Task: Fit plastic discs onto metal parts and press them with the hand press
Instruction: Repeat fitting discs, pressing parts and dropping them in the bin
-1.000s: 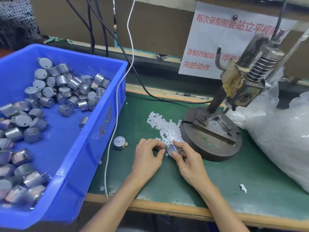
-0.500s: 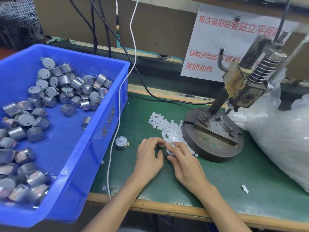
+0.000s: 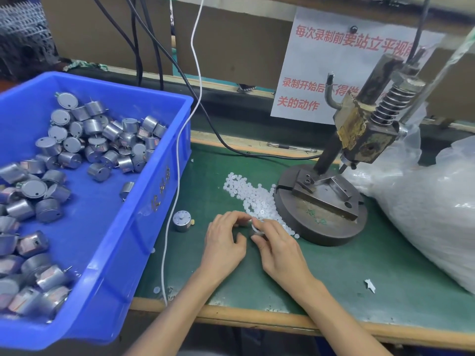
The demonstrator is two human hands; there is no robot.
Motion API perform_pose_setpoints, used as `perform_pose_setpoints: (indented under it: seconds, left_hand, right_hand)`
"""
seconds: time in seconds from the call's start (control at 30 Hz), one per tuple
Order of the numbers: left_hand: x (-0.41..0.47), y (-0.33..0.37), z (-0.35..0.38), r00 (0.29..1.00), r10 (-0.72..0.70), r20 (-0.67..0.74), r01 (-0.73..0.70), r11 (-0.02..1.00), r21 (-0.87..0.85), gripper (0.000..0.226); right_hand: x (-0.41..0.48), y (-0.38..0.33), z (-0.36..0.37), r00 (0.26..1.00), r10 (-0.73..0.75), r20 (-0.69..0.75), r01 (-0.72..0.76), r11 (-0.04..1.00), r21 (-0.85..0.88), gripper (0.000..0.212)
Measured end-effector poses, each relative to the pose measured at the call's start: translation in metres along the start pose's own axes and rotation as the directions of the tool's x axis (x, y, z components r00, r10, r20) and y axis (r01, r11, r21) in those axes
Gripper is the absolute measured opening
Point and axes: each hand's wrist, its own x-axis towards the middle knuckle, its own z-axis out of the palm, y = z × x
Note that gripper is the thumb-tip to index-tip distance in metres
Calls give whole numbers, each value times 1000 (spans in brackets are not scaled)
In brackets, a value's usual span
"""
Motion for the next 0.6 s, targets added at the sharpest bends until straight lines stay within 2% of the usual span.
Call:
perform_pose_setpoints:
  seconds: [0.07,0.1,0.13,0.2,0.27,0.3,0.37,0.43,0.6]
  left_hand:
    - [-3,7,-2,999,53,12,-52,996,-71,51]
    - [-6,12,-2,996,89,21,-87,991,-105,57]
    - [-8,18,-2,993,119,28,-114,983,-143,62]
    - [-9,28,0,986,157,49,-143,966,-217,65]
    - [-3,39,4,975,201,90,-175,955,-241,57]
    - [1,44,7,970,214,116,-180,952,-247,51]
    - [11,56,17,965,214,150,-170,950,-263,45]
    - [24,68,32,968,200,154,-160,958,-239,40]
    - [64,93,77,971,212,109,-212,977,-13,35]
  right_hand:
    - [2,-1,-3,992,126,0,-125,979,160,19]
    - [3,-3,-6,975,224,10,-217,931,293,11]
    - [5,-6,-11,945,325,38,-307,838,451,6]
    - [10,-8,-21,854,508,113,-433,575,694,24]
    - [16,-5,-35,755,621,212,-527,383,758,35]
    - [19,-3,-43,721,648,246,-565,344,750,37]
    - [21,2,-58,691,674,262,-598,329,731,38]
    - [22,9,-71,681,704,200,-583,358,729,34]
    - [16,30,-98,664,746,58,-542,426,725,14]
